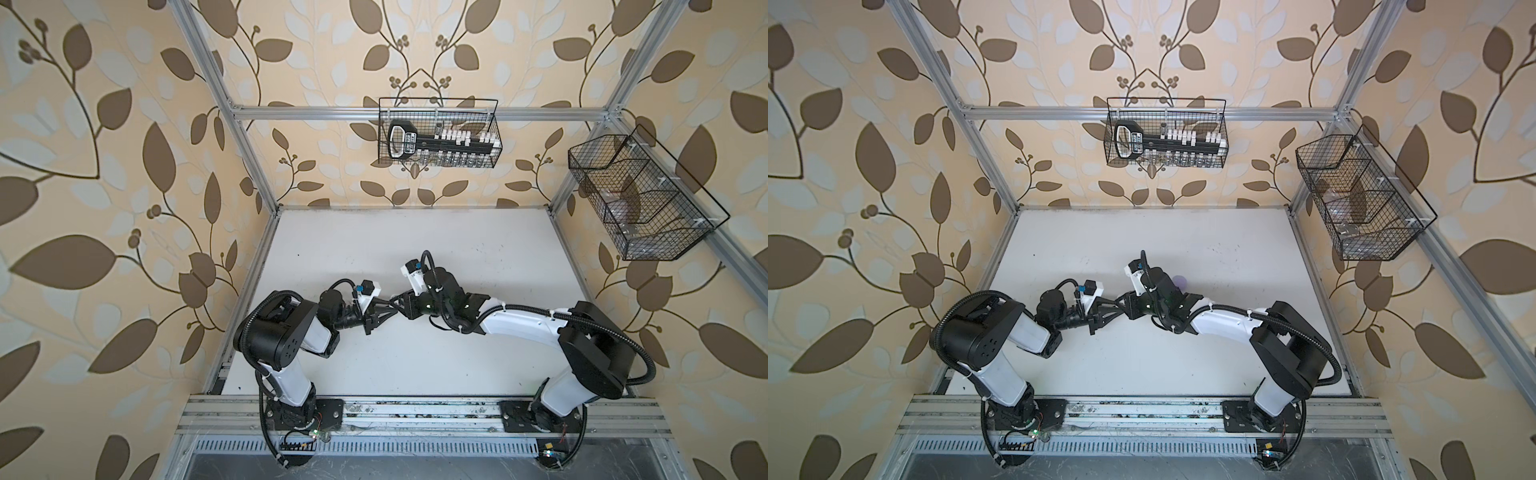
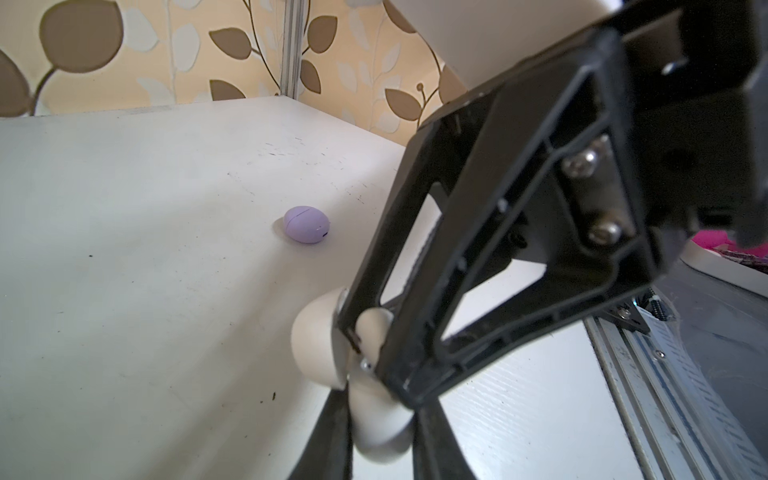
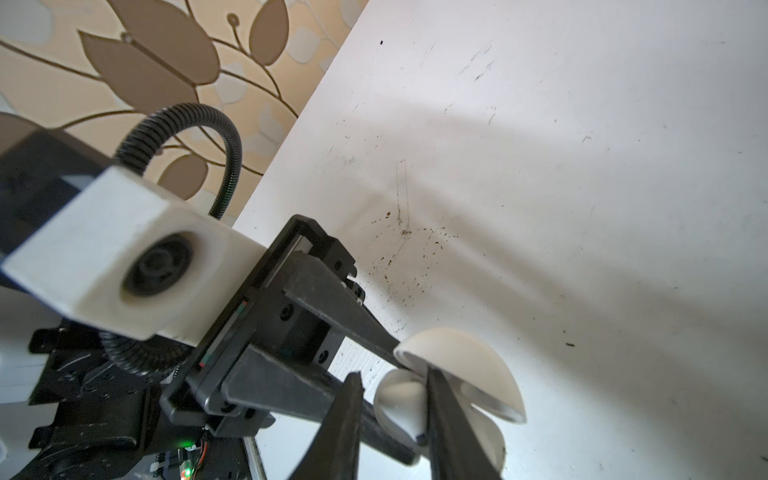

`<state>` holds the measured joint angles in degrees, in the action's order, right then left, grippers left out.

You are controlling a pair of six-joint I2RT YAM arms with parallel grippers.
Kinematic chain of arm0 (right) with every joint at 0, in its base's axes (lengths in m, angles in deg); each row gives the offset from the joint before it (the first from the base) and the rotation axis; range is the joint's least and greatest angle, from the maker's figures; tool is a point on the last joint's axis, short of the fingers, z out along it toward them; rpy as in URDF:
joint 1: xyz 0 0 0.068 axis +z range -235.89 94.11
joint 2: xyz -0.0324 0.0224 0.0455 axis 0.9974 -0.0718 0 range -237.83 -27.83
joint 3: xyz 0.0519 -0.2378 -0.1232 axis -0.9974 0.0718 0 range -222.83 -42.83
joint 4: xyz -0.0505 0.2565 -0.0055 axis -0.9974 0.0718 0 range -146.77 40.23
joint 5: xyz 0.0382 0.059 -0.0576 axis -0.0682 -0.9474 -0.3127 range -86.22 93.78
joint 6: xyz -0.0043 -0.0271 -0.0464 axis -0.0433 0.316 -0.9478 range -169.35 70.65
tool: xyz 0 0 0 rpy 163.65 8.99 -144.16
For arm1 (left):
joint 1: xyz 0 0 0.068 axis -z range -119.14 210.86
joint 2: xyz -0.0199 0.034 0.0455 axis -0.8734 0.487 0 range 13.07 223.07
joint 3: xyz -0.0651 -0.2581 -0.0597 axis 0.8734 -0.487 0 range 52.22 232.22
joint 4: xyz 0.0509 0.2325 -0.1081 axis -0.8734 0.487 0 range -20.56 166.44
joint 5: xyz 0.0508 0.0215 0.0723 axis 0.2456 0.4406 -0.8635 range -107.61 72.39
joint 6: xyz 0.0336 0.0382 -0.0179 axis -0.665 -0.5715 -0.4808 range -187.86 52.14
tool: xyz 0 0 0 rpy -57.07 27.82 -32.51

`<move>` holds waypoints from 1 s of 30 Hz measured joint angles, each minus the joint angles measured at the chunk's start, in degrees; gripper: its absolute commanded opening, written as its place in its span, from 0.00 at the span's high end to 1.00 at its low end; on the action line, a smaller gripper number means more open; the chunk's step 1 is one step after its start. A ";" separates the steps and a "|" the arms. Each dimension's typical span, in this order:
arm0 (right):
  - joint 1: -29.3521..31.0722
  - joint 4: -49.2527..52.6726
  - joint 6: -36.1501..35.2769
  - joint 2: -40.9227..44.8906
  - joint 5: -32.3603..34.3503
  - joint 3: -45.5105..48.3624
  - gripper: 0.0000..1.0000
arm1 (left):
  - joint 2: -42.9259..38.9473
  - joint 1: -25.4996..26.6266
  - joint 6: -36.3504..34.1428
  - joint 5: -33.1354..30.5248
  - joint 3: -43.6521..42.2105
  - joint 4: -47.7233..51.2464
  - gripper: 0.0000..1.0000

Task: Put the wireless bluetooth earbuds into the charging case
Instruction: 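Lower the white earbud into the empty case slot with the right gripper, then open the right gripper and draw it back from the case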

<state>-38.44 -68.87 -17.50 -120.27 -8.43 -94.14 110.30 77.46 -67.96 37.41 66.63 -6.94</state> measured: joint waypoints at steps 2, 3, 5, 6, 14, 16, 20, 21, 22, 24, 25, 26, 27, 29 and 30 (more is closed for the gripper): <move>0.02 0.37 -0.09 0.24 0.20 0.00 0.71 | -0.09 0.00 -0.26 0.00 -0.09 -0.15 0.85; 0.02 0.59 -0.22 0.35 0.39 0.00 0.71 | -0.11 0.09 -0.44 0.02 -0.13 -0.17 0.85; 0.11 1.27 -0.52 0.63 1.01 0.00 0.72 | -0.11 0.35 -0.83 -0.02 -0.20 -0.17 0.85; 0.28 1.75 -0.87 0.85 1.49 -0.02 0.72 | -0.11 0.35 -0.94 -0.02 -0.24 -0.17 0.85; 3.19 6.62 -4.46 1.18 7.15 -1.90 0.70 | -0.11 0.37 -1.25 0.04 -0.42 -0.20 0.85; 3.23 6.95 -4.85 1.18 7.65 -1.97 0.70 | -0.11 0.37 -1.25 0.00 -0.42 -0.20 0.85; 3.34 7.08 -5.22 1.20 8.17 -1.97 0.70 | -0.11 0.39 -1.25 -0.04 -0.42 -0.17 0.85; 3.34 7.13 -5.33 1.22 8.20 -1.97 0.70 | -0.11 0.66 -1.25 -0.07 -0.42 -0.17 0.85; 3.34 7.19 -5.38 1.29 8.22 -1.97 0.70 | -0.11 0.70 -1.25 -0.09 -0.42 -0.15 0.85; 3.34 7.54 -5.44 1.60 8.48 -1.97 0.70 | -0.11 0.70 -1.25 -0.07 -0.42 -0.17 0.85; 3.32 7.87 -5.51 1.86 8.66 -1.97 0.70 | -0.11 0.70 -1.27 -0.07 -0.42 -0.20 0.85; 3.23 8.11 -5.55 2.12 8.83 -1.97 0.70 | -0.11 0.70 -1.27 -0.07 -0.42 -0.22 0.84; 3.15 8.28 -5.53 2.34 8.90 -1.97 0.70 | -0.11 0.70 -1.27 -0.07 -0.42 -0.31 0.85; 2.84 8.57 -5.53 2.84 9.03 -1.97 0.70 | -0.11 0.70 -1.25 -0.07 -0.42 -0.44 0.85; 2.71 8.57 -5.51 3.04 9.03 -1.97 0.70 | -0.11 0.70 -1.27 -0.07 -0.42 -0.50 0.85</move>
<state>-35.73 -60.30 -23.01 -117.23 0.60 -96.11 110.19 78.16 -69.23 37.35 66.22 -7.44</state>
